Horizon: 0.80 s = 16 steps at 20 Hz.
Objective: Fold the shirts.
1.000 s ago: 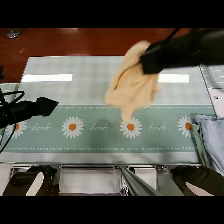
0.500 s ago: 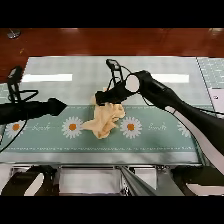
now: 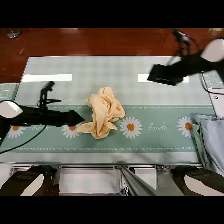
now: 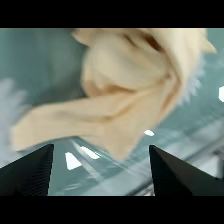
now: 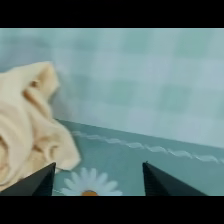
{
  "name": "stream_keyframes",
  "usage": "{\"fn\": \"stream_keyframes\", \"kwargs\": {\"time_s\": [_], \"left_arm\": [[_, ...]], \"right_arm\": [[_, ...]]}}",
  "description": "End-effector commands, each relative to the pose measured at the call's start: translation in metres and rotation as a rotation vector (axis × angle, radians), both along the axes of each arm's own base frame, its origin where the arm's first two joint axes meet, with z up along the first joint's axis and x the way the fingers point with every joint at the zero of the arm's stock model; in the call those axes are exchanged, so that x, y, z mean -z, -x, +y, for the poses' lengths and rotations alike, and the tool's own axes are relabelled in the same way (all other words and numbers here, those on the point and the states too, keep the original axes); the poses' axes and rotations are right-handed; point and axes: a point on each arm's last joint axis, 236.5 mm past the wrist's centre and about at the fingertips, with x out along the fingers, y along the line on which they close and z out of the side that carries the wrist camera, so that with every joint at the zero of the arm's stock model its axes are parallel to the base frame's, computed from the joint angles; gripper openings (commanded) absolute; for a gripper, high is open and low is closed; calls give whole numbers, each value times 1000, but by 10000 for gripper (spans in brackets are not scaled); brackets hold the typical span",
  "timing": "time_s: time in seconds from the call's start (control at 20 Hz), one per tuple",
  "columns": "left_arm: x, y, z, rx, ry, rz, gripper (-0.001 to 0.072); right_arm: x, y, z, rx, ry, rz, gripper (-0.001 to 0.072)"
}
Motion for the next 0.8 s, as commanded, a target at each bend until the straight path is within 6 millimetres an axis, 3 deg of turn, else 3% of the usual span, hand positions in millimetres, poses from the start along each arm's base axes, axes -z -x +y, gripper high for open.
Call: {"fn": "stream_keyframes", "kwargs": {"time_s": [0.0,0.1,0.25,0.3,0.35,0.4,0.55,0.75], "left_arm": [[15,-1,-38,36,106,-78,704],[34,-8,-49,33,84,-57,704],[60,4,-74,157,64,4,689],[64,4,-76,167,60,18,464],[66,1,-75,176,58,16,95],[65,-2,-73,200,54,-8,25],[51,-14,-48,212,57,-1,25],[32,-35,-8,121,111,33,25]], "right_arm": [[31,39,-75,199,31,31,624],[59,49,-54,230,-93,53,616],[87,55,-34,241,-199,98,616],[92,56,-33,240,-199,117,616],[95,55,-30,240,-213,129,616],[98,55,-24,218,-228,135,616],[122,69,12,88,-189,196,616],[156,72,72,45,-245,269,616]]}}
